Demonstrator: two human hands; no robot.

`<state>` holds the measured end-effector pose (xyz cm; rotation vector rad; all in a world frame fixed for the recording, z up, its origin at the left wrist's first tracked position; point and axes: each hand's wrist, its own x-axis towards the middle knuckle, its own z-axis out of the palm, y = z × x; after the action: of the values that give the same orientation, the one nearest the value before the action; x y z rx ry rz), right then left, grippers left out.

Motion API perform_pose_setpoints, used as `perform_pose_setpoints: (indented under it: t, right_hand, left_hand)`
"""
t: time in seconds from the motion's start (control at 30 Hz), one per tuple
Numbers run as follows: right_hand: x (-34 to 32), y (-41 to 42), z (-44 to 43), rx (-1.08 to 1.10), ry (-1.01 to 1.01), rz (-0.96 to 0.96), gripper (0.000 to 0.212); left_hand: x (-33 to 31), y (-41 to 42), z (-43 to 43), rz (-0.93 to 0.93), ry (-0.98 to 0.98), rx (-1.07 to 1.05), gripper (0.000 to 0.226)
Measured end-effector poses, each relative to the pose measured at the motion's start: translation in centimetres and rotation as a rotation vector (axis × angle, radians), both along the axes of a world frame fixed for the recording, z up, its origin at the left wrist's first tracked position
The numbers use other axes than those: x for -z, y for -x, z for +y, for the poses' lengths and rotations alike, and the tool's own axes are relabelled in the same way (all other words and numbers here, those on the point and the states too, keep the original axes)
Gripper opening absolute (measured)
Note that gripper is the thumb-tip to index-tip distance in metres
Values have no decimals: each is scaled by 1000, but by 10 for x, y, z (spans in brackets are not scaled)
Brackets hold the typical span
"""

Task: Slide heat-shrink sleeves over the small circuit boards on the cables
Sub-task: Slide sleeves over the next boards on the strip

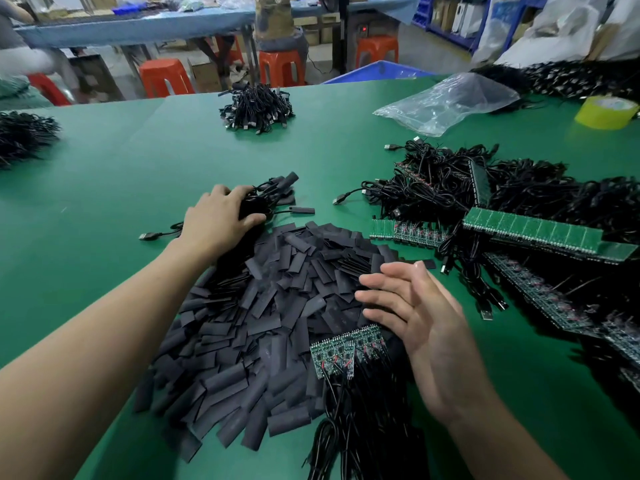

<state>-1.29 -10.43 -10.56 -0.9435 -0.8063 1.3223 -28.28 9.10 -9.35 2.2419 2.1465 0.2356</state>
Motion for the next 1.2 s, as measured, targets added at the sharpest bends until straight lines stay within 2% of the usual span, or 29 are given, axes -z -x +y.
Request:
perform_pose_setpoints:
  t: [0.17,0.37,0.47,0.57,0.63,0.77,0.9,1.07,1.2]
  right_hand:
    - [0,1,0,-25,-7,-25,62]
    - [4,1,0,-19,-58,-156,43]
    - [5,2,-1,-13,-101,-280,35]
    - [5,3,-3,-14,-150,-414,23]
    - [5,4,-4,-30,-170,-490,16]
    - [4,8,-7,-42,-177,-549,13]
    - [2,9,-9,-27,-186,-554,13]
    - [5,5,-9,-59,-200,-649,12]
    - [8,2,-6,-94,-266,-924,13]
  left_hand:
    - [-4,14,20,-114,25,6,66]
    - [-6,33,29,-156,23,22,70]
    - [-3,30,14,-189,-127,18,64]
    - [3,27,-16,-288,-419,-9,34]
    - [10,27,-41,-339,-483,-74,22]
    - [34,25,-75,-245,-209,-50,33]
    - [40,27,-90,-267,-22,-16,42]
    - [35,32,-101,-247,-37,34,43]
    - [34,27,-115,-269,-118,47,34]
